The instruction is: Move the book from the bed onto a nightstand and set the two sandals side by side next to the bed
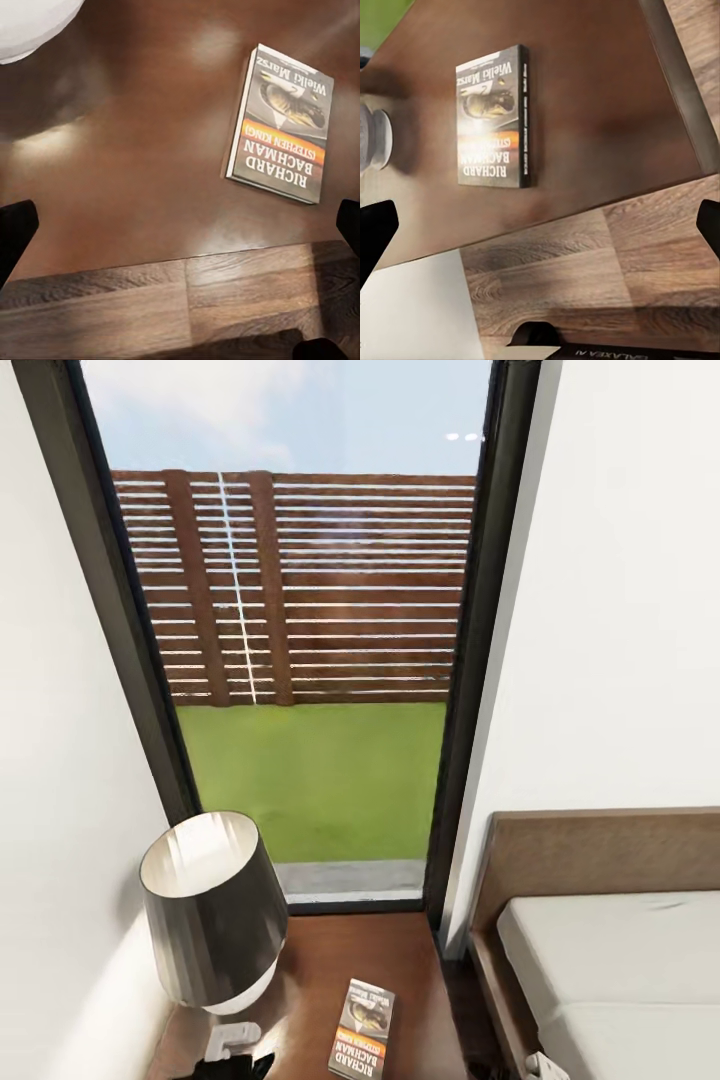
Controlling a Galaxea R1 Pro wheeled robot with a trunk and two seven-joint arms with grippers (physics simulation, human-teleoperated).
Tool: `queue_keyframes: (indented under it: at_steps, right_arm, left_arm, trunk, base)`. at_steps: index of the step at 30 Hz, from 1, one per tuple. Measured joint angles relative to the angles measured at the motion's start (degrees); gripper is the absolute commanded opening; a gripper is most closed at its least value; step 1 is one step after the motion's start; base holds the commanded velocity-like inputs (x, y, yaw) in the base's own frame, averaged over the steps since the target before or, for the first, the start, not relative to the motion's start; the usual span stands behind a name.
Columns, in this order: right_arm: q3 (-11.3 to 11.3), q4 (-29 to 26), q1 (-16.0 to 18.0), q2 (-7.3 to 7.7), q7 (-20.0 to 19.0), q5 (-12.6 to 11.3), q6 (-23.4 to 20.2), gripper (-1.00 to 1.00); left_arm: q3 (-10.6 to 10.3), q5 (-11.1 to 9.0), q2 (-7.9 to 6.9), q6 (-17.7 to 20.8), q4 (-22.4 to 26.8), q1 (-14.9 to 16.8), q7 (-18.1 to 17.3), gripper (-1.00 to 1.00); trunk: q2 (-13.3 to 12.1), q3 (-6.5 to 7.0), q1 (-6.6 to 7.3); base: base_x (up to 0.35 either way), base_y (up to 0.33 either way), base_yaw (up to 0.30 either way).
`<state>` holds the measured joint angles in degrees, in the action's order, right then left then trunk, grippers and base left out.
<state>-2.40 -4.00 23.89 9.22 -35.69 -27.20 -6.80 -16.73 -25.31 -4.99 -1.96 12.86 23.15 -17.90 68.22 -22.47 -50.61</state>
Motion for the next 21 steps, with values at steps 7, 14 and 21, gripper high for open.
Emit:
queue_keyframes:
  at_steps: [7,14,21]
  right_arm:
    - [0.01,0.06,-0.16,-0.02,0.00,0.08,0.00,1.00]
    - [0.00,0.09,-0.18,0.00,0.00,0.09,0.00,1.00]
    - [-0.03,0.09,-0.18,0.00,0.00,0.09,0.00,1.00]
  left_arm:
    - [0.14,-0.04,0.00,-2.62,-4.16,0.00,0.03,1.00]
    - [0.16,-0.11,0.00,-4.06,-5.72,0.00,0.03,1.00]
    - [0.17,-0.11,0.00,-4.16,-5.86,-0.05,0.03,1.00]
  trunk:
    - [-1.22,0.54,0.67]
    - [-1.61,0.72,0.88]
    - [-4.42,1.98,2.42]
  base:
    - [0.000,0.000,0.000]
    - [0.000,0.000,0.000]
    - [0.000,0.000,0.000]
